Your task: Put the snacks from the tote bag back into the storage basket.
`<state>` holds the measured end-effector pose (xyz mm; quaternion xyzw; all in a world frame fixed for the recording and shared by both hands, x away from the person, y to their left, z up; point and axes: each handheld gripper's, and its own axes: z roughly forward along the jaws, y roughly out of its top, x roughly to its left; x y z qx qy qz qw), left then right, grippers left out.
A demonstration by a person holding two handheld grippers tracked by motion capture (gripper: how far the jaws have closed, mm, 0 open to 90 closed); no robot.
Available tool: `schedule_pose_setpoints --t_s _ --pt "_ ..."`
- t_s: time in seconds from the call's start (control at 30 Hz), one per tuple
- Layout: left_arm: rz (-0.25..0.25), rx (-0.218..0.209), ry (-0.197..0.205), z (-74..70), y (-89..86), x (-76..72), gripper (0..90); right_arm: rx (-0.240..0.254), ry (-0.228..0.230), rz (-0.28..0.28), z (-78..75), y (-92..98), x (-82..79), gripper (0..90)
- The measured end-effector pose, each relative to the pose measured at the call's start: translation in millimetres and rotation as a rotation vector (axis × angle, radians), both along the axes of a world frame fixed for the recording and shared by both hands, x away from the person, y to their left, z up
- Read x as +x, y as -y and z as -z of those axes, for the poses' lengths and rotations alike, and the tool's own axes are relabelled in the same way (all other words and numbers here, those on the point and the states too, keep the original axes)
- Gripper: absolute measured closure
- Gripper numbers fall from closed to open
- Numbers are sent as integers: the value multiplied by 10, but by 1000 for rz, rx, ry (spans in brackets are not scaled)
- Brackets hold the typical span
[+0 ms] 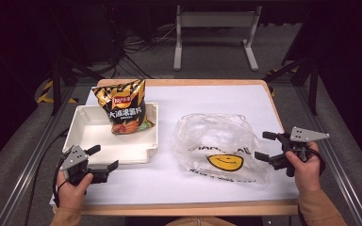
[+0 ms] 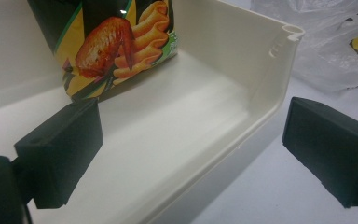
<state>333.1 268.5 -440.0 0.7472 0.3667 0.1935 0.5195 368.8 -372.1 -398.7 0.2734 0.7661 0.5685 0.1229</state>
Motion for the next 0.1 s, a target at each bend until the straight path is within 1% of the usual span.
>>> schedule_pose_setpoints --t_s 0.03,0.07,0.1 --pt "16 -3 -3 0 -1 -4 41 1 1 1 0 6 -1 40" --pt "16 -3 -3 0 -1 -4 23 1 1 1 0 6 -1 40" --pt "38 -4 -5 2 -9 -5 18 13 -2 0 4 24 -1 40"
